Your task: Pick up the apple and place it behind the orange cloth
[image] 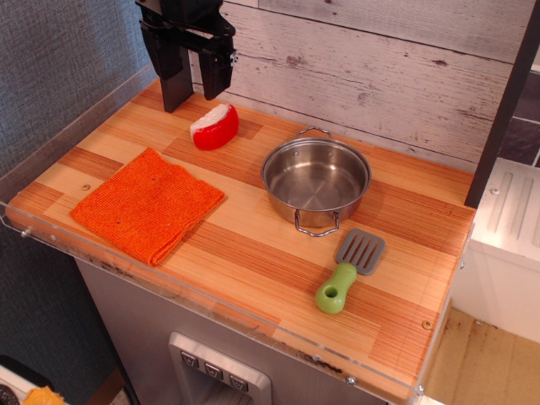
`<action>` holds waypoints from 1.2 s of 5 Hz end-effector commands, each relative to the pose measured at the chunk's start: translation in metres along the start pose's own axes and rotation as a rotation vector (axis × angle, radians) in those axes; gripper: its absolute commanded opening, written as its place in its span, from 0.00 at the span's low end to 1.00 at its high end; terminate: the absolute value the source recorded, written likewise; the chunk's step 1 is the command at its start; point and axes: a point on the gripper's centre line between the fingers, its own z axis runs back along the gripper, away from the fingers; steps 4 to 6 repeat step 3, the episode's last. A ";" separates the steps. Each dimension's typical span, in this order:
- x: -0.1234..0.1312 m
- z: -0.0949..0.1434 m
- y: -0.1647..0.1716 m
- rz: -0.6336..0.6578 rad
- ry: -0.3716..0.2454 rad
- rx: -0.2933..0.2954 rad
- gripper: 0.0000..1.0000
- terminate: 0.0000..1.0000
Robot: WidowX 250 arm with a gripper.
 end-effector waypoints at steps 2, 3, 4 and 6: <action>-0.026 0.021 0.007 0.043 -0.024 -0.040 1.00 0.00; -0.026 0.021 0.007 0.043 -0.024 -0.040 1.00 1.00; -0.026 0.021 0.007 0.043 -0.024 -0.040 1.00 1.00; -0.026 0.021 0.007 0.043 -0.024 -0.040 1.00 1.00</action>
